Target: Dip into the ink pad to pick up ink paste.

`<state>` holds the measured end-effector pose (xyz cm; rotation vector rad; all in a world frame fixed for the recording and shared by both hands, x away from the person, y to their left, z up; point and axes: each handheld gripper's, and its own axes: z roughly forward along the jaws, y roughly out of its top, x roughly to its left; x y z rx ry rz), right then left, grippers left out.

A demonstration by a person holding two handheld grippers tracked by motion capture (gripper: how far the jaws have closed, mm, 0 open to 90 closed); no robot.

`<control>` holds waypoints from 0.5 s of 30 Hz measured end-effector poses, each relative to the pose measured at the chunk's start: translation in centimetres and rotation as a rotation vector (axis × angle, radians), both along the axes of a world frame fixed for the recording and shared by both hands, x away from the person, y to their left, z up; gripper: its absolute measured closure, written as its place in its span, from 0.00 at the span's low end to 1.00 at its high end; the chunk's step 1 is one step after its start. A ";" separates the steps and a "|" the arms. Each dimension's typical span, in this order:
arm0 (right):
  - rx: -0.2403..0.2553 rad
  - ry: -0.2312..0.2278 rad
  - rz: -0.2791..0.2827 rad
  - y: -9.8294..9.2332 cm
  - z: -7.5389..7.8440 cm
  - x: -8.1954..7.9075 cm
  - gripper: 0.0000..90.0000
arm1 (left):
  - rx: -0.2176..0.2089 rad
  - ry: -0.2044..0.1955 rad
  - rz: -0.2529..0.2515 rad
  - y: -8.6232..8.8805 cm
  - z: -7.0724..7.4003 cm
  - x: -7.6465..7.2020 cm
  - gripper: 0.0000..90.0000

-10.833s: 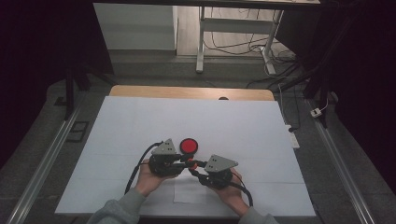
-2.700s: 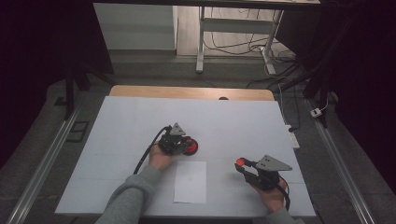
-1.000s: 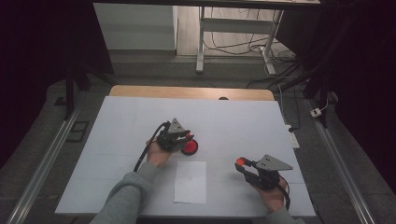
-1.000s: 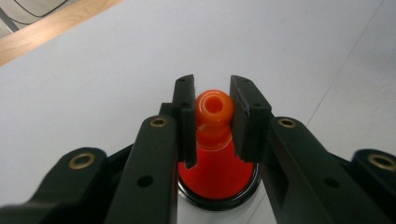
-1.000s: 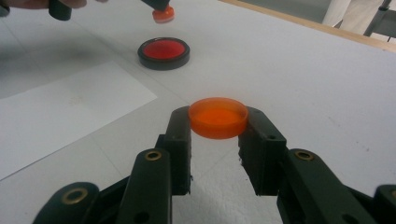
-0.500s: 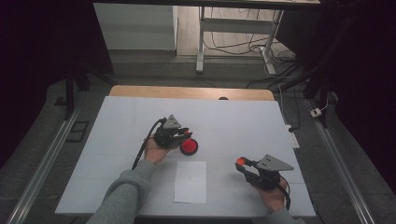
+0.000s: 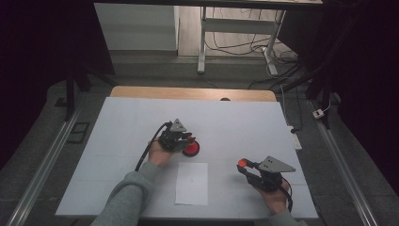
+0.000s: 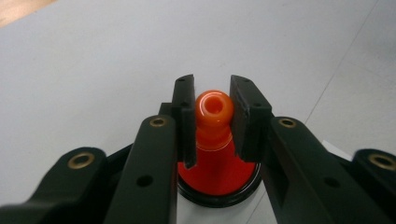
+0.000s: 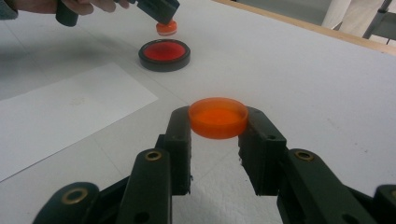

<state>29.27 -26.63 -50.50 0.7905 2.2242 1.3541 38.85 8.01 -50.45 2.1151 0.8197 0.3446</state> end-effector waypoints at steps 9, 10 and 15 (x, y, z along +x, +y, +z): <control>0.001 0.000 -0.003 0.0 0.0 0.0 0.72 | 0.012 0.012 0.003 -0.4 -0.8 0.4 0.81; 0.001 0.001 -0.003 0.0 0.0 0.0 0.72 | 0.015 0.015 0.003 -0.4 -0.9 0.5 0.81; -0.001 0.004 -0.002 -0.1 -0.1 0.0 0.72 | 0.016 0.019 0.011 -0.4 -1.7 0.5 0.81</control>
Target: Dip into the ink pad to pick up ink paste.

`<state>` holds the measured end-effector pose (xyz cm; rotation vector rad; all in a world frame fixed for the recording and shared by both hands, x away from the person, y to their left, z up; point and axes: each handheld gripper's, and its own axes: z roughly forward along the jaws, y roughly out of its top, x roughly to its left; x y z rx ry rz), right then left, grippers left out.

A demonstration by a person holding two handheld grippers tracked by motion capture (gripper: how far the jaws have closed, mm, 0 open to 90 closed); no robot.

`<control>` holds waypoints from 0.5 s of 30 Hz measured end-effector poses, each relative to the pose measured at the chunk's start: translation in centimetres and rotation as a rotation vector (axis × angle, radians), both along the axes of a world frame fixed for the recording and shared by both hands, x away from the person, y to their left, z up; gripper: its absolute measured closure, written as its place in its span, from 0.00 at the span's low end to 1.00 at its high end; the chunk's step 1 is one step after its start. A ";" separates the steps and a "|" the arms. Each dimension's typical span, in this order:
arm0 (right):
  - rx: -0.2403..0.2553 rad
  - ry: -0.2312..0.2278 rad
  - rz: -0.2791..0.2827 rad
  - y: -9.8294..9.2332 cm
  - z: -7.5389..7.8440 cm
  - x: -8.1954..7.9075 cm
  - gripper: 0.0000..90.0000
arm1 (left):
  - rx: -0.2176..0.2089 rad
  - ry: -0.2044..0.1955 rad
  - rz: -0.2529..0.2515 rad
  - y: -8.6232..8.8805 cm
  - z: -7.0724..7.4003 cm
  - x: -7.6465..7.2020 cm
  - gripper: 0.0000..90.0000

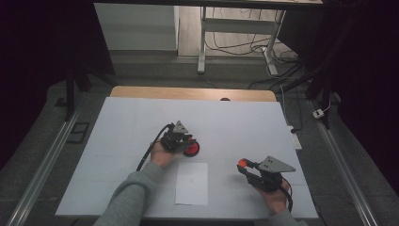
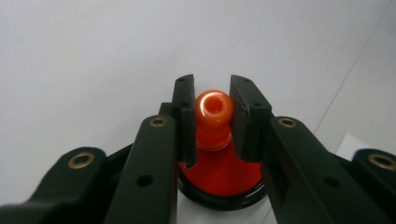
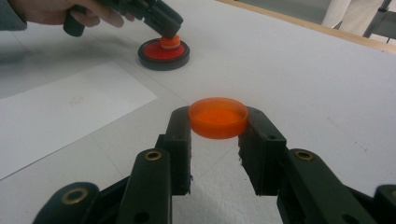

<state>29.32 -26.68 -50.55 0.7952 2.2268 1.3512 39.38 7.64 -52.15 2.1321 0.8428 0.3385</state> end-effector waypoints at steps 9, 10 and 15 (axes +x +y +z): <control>-0.004 -0.004 0.004 0.1 0.0 -0.1 0.72 | 0.009 -0.016 0.015 -0.2 -0.2 -0.3 0.81; -0.003 -0.005 0.004 0.1 0.1 -0.1 0.72 | 0.004 -0.015 0.013 -0.1 -0.2 -0.3 0.81; 0.001 -0.011 0.002 0.1 0.1 -0.2 0.72 | -0.009 -0.018 0.013 0.0 -0.4 -0.4 0.81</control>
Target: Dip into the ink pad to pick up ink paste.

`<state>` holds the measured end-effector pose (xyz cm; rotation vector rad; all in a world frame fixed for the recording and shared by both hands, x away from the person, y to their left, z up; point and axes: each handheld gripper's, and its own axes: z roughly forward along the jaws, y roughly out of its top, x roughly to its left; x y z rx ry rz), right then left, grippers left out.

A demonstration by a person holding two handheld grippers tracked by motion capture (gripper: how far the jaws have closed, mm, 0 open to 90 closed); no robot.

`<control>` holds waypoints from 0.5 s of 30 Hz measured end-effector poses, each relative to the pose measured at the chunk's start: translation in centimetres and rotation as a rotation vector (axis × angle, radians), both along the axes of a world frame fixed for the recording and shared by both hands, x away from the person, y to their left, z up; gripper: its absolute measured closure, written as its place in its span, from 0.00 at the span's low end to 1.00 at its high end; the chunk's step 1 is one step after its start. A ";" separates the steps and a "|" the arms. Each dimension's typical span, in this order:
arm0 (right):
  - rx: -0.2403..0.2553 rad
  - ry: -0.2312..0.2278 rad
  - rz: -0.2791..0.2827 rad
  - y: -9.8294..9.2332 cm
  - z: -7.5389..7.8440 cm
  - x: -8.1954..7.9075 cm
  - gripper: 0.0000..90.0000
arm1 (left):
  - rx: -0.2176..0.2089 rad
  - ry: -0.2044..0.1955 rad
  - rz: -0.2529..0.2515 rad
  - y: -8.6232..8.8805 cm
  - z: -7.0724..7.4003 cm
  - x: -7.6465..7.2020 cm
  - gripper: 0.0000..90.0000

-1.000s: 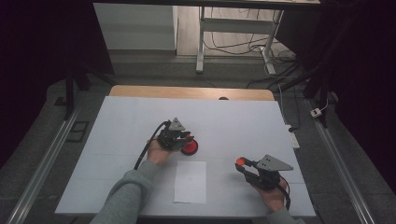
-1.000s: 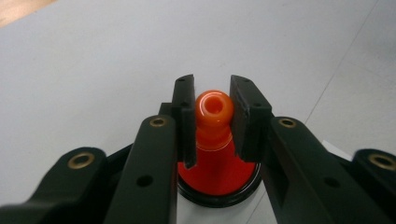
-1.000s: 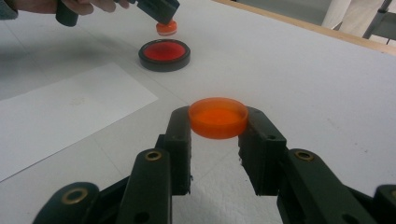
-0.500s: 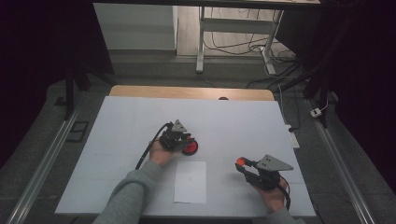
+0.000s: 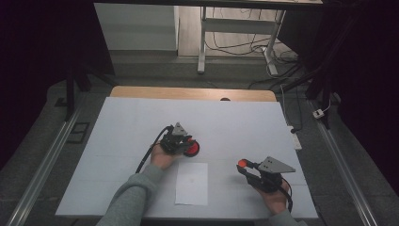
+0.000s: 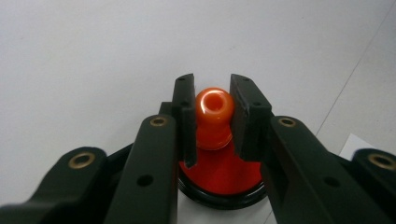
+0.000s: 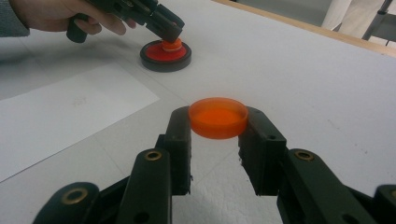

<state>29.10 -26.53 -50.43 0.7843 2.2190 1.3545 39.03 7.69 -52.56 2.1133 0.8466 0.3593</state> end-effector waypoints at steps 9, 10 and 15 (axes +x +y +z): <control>-0.004 0.002 0.002 -0.1 0.1 0.0 0.72 | -0.015 0.000 0.000 0.2 -0.2 0.0 0.81; -0.004 0.003 0.001 -0.1 0.1 0.0 0.72 | -0.016 0.000 0.000 0.2 -0.2 0.0 0.81; -0.003 0.000 -0.002 -0.1 0.1 0.0 0.72 | -0.024 0.006 -0.003 0.3 -0.2 0.1 0.81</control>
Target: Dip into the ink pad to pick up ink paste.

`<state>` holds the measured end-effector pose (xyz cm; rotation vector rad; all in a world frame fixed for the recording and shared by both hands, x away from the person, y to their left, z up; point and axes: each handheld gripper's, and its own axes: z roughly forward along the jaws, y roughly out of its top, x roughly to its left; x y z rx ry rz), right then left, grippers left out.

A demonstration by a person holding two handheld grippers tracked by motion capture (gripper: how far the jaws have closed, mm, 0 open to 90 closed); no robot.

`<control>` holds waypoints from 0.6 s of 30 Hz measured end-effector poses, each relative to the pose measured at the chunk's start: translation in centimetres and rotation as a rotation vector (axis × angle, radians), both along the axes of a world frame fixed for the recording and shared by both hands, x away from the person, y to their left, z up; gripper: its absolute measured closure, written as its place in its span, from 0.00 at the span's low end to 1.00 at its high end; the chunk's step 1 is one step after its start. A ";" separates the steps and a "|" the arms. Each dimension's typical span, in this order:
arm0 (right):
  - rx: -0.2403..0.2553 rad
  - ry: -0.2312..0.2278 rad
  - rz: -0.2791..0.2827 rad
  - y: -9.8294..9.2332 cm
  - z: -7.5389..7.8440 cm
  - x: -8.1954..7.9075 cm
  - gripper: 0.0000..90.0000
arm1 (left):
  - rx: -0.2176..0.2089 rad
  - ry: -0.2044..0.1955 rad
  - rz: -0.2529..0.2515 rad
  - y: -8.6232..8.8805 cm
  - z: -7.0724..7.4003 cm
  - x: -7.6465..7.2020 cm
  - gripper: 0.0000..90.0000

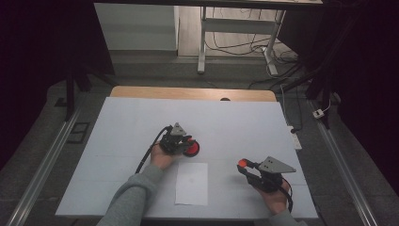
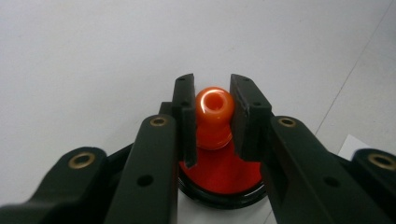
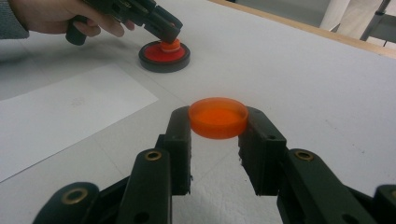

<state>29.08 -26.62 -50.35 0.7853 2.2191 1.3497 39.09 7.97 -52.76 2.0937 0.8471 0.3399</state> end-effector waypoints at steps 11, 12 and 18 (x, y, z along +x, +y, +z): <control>0.001 -0.001 -0.005 0.0 0.0 0.0 0.72 | 0.000 0.003 0.003 0.0 0.0 0.0 0.81; 0.001 -0.001 -0.005 0.0 0.0 0.0 0.72 | 0.000 0.003 0.003 0.0 0.0 0.0 0.81; 0.000 0.001 -0.003 0.0 0.0 0.1 0.72 | 0.008 -0.001 0.006 -0.1 0.0 -0.1 0.81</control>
